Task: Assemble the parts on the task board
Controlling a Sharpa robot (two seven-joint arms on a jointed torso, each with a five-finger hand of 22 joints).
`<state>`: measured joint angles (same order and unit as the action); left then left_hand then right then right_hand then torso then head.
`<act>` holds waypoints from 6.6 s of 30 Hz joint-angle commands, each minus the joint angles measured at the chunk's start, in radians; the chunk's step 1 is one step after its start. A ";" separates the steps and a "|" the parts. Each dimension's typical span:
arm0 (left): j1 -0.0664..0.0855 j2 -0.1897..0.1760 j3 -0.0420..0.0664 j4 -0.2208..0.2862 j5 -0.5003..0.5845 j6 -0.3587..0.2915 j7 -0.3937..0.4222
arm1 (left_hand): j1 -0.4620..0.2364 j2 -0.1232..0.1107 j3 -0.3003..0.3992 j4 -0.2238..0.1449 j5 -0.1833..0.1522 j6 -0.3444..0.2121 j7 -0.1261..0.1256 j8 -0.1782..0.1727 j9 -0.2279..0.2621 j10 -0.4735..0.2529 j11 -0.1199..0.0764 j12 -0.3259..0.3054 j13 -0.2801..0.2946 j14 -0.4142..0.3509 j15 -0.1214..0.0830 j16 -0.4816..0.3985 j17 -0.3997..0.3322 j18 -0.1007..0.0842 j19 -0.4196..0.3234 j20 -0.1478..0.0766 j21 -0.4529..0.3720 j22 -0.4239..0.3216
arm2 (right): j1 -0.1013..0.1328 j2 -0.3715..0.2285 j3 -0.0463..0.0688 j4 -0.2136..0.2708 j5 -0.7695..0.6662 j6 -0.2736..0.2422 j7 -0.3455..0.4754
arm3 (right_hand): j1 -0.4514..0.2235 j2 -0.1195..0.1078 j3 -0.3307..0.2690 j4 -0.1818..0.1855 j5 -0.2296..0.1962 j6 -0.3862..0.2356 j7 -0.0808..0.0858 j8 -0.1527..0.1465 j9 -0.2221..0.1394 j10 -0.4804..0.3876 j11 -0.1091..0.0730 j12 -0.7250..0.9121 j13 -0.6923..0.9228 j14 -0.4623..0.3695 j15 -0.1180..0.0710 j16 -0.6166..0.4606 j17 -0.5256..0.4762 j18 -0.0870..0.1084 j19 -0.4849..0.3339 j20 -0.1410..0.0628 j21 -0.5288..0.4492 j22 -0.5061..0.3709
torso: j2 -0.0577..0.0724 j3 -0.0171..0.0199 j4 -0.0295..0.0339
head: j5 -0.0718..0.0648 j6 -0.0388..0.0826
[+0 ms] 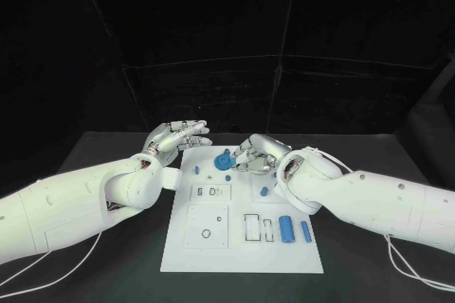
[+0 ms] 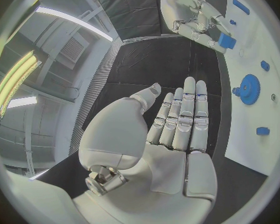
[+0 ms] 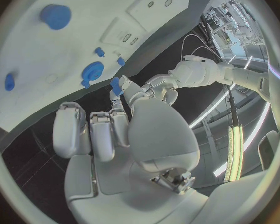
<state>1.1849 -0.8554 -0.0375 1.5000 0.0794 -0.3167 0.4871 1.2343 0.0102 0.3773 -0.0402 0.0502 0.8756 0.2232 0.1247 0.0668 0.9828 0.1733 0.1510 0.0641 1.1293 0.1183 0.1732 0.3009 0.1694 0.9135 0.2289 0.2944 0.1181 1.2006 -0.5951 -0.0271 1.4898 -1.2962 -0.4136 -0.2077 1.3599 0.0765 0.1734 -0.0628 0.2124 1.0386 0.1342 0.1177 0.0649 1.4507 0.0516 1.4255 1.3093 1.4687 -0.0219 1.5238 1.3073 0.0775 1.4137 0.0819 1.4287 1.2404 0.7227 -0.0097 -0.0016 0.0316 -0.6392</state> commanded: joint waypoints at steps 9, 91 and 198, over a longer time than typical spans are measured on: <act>0.003 0.006 0.000 -0.008 0.014 -0.014 0.025 | -0.010 -0.001 0.015 -0.002 0.002 0.014 0.006 0.008 0.000 0.012 -0.001 0.005 0.000 0.001 -0.002 -0.005 0.002 0.013 -0.001 0.000 -0.003 -0.001 | -0.037 0.072 -0.028 -0.024 -0.171 0.050 -0.097 | -0.031 -0.015 0.050 0.032 0.002 0.018 -0.006 0.001 0.004 -0.002 -0.007 -0.002 0.089 0.079 -0.006 0.000 0.152 -0.012 0.003 -0.002 0.003 -0.001 | 0.001 0.0002 0.0018 | 0.024 -0.019; 0.004 0.010 0.000 -0.014 0.016 -0.003 0.014 | -0.016 -0.003 0.025 -0.004 0.002 0.016 0.006 0.009 0.000 0.016 -0.002 0.005 -0.001 0.000 -0.002 -0.008 0.005 0.013 -0.001 -0.001 -0.003 -0.001 | -0.088 0.142 -0.031 -0.065 -0.263 0.109 -0.156 | -0.105 -0.116 0.062 0.045 -0.001 -0.023 0.011 -0.032 0.000 -0.021 0.007 -0.025 0.066 0.076 0.004 -0.007 0.140 -0.010 -0.003 0.006 -0.005 -0.012 | 0.000 0.0004 0.0016 | 0.048 -0.048; 0.142 0.261 -0.101 -0.168 -1.114 0.499 -1.114 | -0.130 0.061 -0.578 0.311 -0.002 0.059 -0.175 0.482 0.413 0.337 -0.197 1.077 1.024 0.442 -0.205 1.398 1.270 -0.112 0.573 -0.210 1.112 1.154 | 0.107 -0.238 0.011 -0.013 0.396 0.162 0.338 | 0.012 -0.071 -0.180 0.095 0.058 -0.206 0.033 0.030 0.003 -0.269 0.023 -0.343 -0.320 0.000 0.014 -0.266 -0.238 0.065 -0.182 0.018 -0.295 -0.471 | -0.050 0.0228 -0.0023 | 0.061 -0.080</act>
<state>1.3255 -0.5954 -0.1381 1.3311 -1.0405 0.1611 -0.6247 1.0956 0.0744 -0.1998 0.2743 0.0503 0.9414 0.0461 0.6008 0.4785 1.3184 -0.0163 1.2269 1.0868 1.4670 -0.0804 1.5678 1.3077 0.0768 1.4676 0.0250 1.4028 1.2706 1.3053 -0.8344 -0.0171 1.4778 -0.8975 -0.2661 0.1306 1.3634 0.0054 -0.0027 0.0320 0.2651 0.8377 0.1667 0.1422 0.0685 1.1877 0.0751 1.0866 0.9902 1.4667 -0.0020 1.2632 1.0700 0.1324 1.2328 0.1053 1.1379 0.7714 0.6739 0.0123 -0.0044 0.0928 -0.7185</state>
